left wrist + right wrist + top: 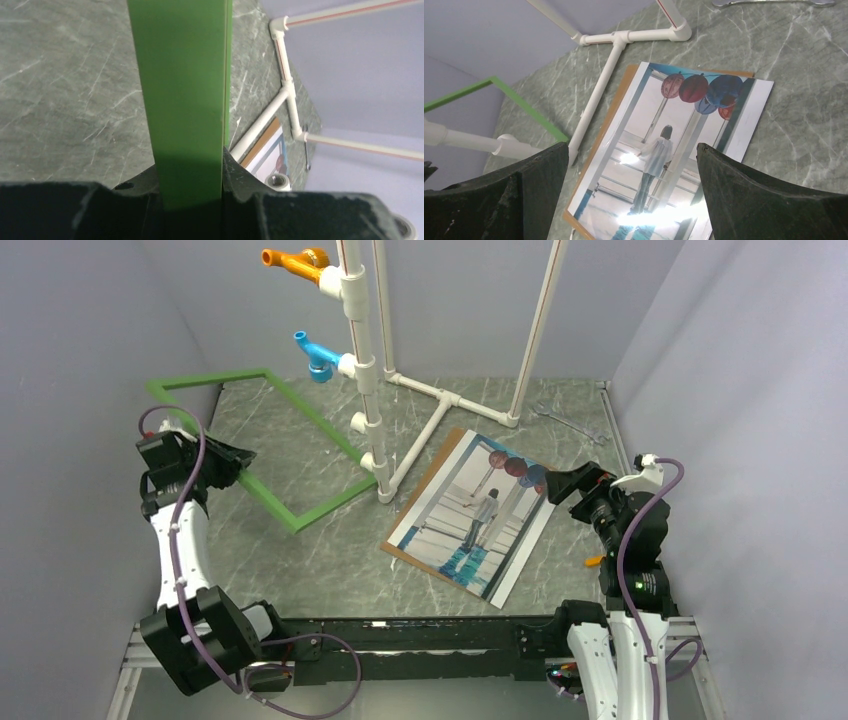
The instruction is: Take the photo out of the frame
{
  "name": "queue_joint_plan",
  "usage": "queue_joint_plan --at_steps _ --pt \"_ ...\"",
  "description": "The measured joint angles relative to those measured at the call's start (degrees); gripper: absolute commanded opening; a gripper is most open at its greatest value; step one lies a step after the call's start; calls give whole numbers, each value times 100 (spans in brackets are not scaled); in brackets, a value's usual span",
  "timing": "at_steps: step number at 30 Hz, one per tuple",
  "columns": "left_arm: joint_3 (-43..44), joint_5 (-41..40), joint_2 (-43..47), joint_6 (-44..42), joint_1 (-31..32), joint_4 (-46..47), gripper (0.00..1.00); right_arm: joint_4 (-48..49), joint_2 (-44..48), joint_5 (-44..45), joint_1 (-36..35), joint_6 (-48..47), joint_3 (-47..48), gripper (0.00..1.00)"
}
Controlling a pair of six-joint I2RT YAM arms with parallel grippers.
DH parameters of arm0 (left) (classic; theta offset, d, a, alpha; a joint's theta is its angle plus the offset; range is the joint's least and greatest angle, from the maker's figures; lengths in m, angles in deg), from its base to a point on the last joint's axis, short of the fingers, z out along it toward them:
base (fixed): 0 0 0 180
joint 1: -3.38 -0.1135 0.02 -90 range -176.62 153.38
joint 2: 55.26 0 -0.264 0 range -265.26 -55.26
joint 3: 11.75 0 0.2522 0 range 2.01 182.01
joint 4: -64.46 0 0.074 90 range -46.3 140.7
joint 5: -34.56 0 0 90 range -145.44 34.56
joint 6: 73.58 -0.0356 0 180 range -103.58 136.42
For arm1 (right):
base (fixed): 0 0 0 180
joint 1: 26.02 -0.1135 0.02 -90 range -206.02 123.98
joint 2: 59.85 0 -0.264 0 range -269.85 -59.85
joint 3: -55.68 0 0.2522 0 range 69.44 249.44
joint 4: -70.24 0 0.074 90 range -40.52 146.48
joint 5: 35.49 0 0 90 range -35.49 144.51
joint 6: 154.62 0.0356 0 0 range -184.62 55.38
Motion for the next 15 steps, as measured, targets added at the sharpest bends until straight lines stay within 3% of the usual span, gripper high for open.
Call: queue_joint_plan --at_steps 9,15 --pt "-1311 -680 490 1394 17 1272 0 -79 39 0 0 0 0 100" --pt "-1598 -490 -273 1814 13 2365 0 -203 39 -2 0 2 28 100"
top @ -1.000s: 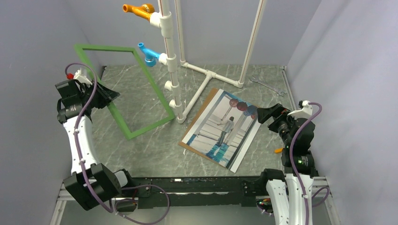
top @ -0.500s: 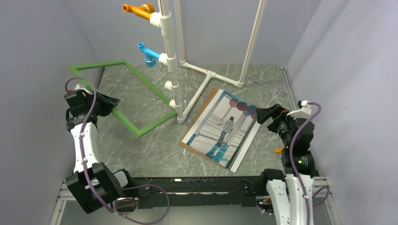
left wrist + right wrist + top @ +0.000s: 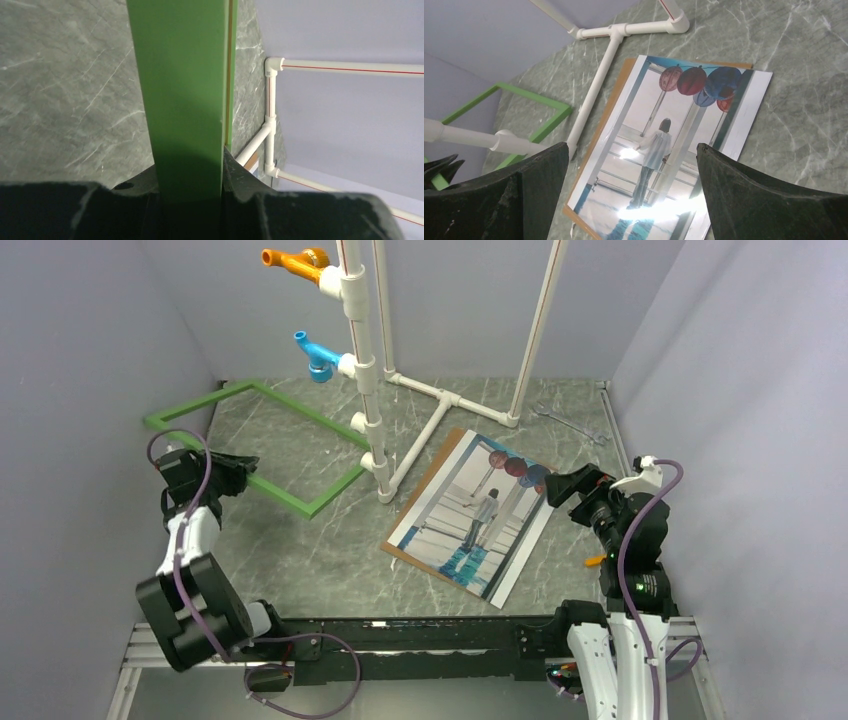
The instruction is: Take the photo out of the frame
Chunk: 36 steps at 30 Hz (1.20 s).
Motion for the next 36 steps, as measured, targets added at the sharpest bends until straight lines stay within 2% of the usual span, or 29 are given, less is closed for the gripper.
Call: queue_joint_plan --at_steps 4,5,6,9,10,11,13,15,16,24,32,36 --pt "162 315 -706 -28 -26 273 0 -116 22 -2 0 7 15 100" --pt "168 396 -841 -28 -31 361 1 -133 31 -2 0 9 15 100" --pt "168 463 -938 -26 -33 411 7 -138 42 -2 0 11 15 100" --pt "168 638 -1209 20 -39 522 35 -136 46 -9 0 33 15 100" --pt "146 684 -1266 48 -39 564 51 -136 39 -13 0 42 15 100" --pt "66 706 -1300 9 -37 669 60 -131 31 -28 0 52 15 100" --pt "-149 656 -1303 -105 -35 723 73 -129 -2 -76 0 81 15 100" --pt "-280 603 -1318 -190 -35 610 93 -129 -59 -125 0 109 13 100" --pt "-291 573 -1320 -225 -35 527 99 -127 -92 -133 0 118 13 100" --pt "-87 337 -1296 -479 -28 -39 99 -131 -295 -153 0 140 -90 100" --pt "612 168 -1290 -629 -24 -1327 99 -140 -614 -186 0 136 -138 100" --pt "1290 48 -1611 -734 0 -2339 100 -133 -664 -258 0 138 -162 100"
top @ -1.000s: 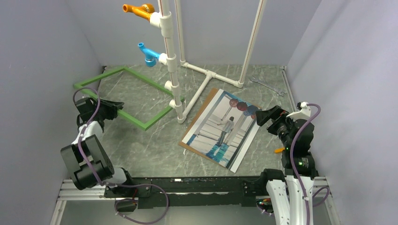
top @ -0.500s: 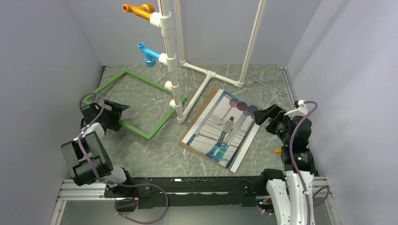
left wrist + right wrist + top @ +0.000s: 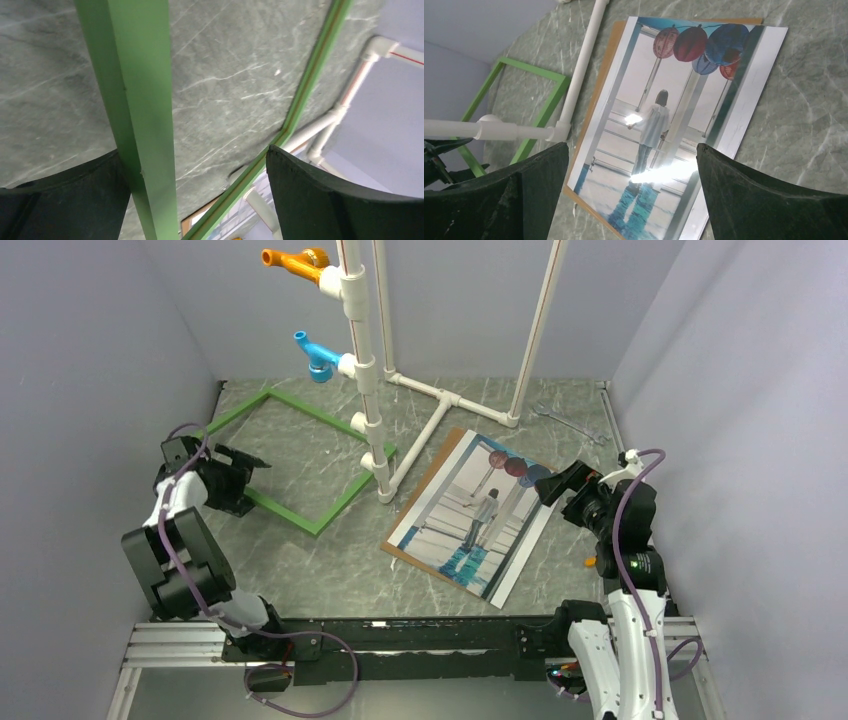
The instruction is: Take the photo out of the frame
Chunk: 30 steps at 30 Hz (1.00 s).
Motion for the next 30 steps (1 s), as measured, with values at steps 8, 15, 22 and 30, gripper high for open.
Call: queue_joint_plan --at_steps 8,15,22,30 --pt "763 -479 -592 -345 256 -1322 99 24 -55 -48 0 22 -96 100" --pt "713 -535 -573 -319 393 -1471 99 4 -50 -44 0 17 -105 100" --pt "723 -496 -568 -332 678 -1401 99 2 -55 -46 0 11 -105 100" --pt "125 -472 658 -605 1003 -761 98 2 -264 -111 0 -46 -105 100"
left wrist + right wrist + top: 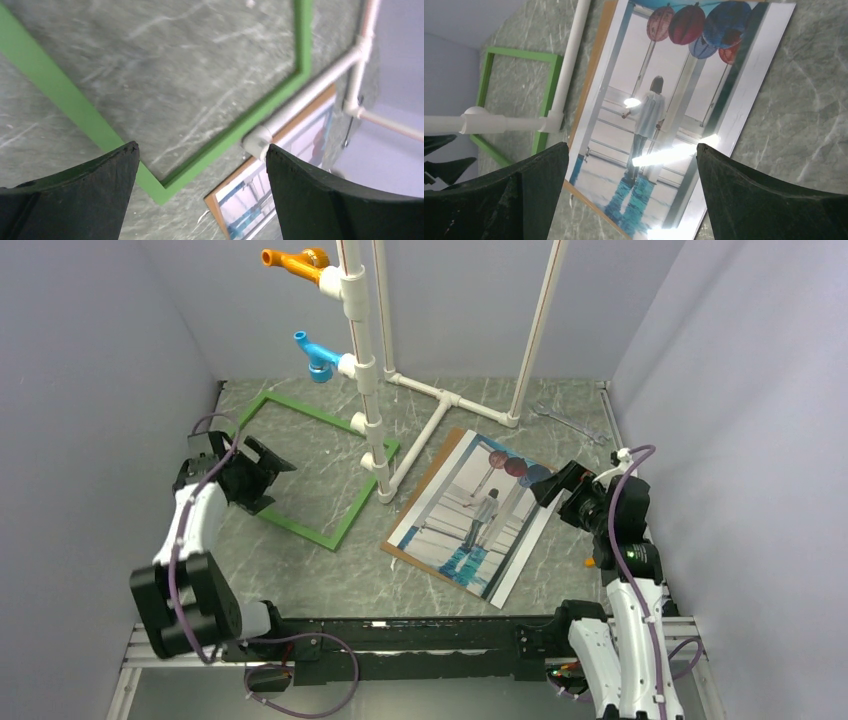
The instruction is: Take the photo out of the frame
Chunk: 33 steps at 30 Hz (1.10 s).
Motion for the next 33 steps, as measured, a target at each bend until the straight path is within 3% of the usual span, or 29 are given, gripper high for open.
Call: queue_joint_plan --at_steps 7,14,18,22,26,33 --pt "-420 37 1698 -461 1040 577 91 63 -752 -260 0 2 -72 94" --pt "-1268 -118 3141 -584 2868 1064 86 -31 -1327 -48 0 68 -321 93" --pt "-1668 -398 3484 -485 4054 1259 84 -31 -1379 186 0 157 -380 93" --pt "-1729 -887 3165 -452 5523 1663 87 28 -1744 227 0 262 -538 92" --pt "-1298 -1460 2138 -627 6964 1932 92 28 -2118 214 13 350 -726 92" --pt "168 -2245 186 -1320 8249 2059 99 245 -2164 -70 74 452 -1093 77"
